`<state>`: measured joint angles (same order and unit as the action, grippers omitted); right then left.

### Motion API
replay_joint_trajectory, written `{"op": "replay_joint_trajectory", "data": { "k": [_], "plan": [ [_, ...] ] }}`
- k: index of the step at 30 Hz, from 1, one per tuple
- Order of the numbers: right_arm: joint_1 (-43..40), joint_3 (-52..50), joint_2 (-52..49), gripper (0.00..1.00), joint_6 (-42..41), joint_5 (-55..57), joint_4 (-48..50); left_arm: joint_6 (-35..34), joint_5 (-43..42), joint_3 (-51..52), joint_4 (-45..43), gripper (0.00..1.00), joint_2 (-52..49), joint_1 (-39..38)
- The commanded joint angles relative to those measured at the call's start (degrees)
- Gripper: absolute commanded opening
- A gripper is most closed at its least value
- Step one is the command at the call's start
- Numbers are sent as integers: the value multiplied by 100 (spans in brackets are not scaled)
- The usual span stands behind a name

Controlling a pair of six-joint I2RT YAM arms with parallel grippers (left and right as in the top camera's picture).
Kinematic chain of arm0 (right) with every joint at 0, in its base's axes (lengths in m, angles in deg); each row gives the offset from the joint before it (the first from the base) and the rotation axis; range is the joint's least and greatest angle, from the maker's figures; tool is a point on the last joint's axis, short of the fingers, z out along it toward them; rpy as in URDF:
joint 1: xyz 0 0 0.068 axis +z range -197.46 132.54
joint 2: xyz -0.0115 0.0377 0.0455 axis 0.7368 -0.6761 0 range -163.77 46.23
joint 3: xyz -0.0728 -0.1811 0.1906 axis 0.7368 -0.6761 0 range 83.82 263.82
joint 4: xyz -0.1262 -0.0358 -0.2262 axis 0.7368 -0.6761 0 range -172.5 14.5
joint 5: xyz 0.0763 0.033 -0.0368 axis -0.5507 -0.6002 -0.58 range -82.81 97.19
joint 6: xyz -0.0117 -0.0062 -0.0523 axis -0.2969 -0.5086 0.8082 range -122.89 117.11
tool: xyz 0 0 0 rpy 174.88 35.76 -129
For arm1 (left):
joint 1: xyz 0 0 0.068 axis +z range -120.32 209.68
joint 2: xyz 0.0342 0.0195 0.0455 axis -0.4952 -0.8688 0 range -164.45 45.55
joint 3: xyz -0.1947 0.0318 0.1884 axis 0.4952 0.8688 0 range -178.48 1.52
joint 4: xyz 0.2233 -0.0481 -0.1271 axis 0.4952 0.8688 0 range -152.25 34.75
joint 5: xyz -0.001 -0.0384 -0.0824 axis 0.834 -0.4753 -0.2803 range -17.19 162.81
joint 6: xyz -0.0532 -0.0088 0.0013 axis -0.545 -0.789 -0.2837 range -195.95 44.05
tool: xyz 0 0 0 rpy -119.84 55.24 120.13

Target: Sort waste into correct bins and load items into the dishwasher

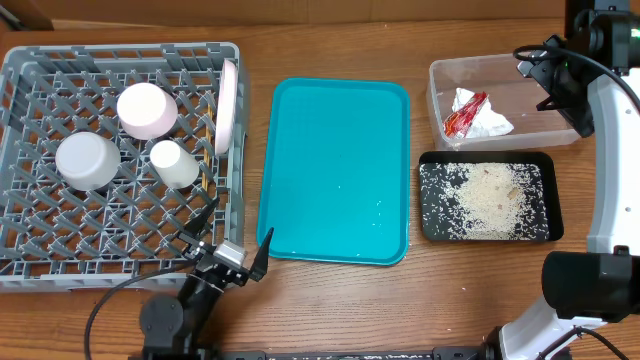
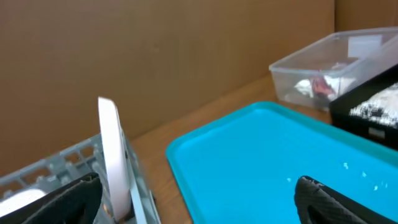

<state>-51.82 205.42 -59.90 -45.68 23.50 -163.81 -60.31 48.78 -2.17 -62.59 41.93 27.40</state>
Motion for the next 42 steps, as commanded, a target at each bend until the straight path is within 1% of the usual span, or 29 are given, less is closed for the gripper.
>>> {"op": "replay_joint_trajectory", "data": {
  "k": [1,2,5,7,9,12,15,18,19,20,42],
  "plan": [
    [20,11,35,100,22,57,17,-315,404,341,63,100,337,-31],
    [20,11,35,100,20,57,17,-586,619,341,63,100,343,-33],
    [20,11,35,100,20,57,17,-1810,1565,341,7,100,343,-26],
    [20,11,35,100,22,57,17,-2439,2085,341,7,100,343,-26],
    [20,11,35,100,20,57,17,-2791,2562,341,-55,100,343,-26],
    [22,11,35,100,20,57,17,-2763,3167,341,-227,100,343,-26],
    [22,11,35,100,20,57,15,-2739,3501,341,-2,100,341,-26],
    [20,11,35,100,20,57,17,-2616,3491,341,411,100,341,-26],
    [20,11,35,100,20,57,17,-2358,3405,341,380,100,337,-26],
    [20,11,35,100,20,57,17,-2302,3407,341,380,100,337,-26],
    [20,11,35,100,20,57,17,-2293,3407,341,376,100,337,-26]
  ]
}}
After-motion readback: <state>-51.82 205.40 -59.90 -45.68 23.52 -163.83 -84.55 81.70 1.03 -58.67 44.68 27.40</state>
